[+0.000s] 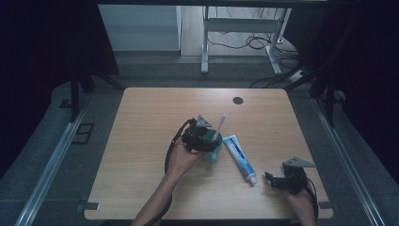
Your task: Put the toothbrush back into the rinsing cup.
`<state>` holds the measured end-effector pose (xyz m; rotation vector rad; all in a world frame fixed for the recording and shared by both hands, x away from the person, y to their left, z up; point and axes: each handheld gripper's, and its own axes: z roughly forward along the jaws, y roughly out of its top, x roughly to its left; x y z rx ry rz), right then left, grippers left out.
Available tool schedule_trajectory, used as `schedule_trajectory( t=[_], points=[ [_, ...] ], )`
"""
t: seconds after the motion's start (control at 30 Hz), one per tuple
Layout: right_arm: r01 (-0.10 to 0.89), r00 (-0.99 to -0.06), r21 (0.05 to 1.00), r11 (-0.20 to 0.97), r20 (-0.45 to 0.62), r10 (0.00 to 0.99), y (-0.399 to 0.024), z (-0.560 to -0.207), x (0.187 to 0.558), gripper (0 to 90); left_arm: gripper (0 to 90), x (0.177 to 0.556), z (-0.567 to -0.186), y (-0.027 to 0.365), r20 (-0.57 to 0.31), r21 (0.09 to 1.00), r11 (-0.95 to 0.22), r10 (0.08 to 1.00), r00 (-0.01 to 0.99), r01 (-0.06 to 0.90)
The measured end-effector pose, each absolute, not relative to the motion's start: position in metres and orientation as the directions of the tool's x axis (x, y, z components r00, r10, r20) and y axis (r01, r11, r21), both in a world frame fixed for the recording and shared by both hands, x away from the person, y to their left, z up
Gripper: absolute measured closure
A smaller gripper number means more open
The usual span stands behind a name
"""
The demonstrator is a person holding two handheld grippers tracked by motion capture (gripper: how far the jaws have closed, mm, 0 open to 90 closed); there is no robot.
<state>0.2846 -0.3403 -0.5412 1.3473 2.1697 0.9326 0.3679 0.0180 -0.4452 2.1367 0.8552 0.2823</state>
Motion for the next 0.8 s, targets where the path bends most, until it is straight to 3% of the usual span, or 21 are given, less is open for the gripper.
schedule_trajectory(
  t=[0.37,0.8],
  points=[
    [0.615,-0.442,0.727,0.305,-0.002,0.897,-0.34,-0.541,0.285,12.9,14.5,0.362,-0.446,0.03,-0.091,0.746,-0.455,0.652,0.752,0.486],
    [0.616,-0.442,0.726,0.305,-0.002,0.897,-0.34,-0.541,0.285,12.9,3.3,0.351,-0.445,0.045,-0.085,0.751,-0.459,0.647,0.758,0.476]
  ],
)
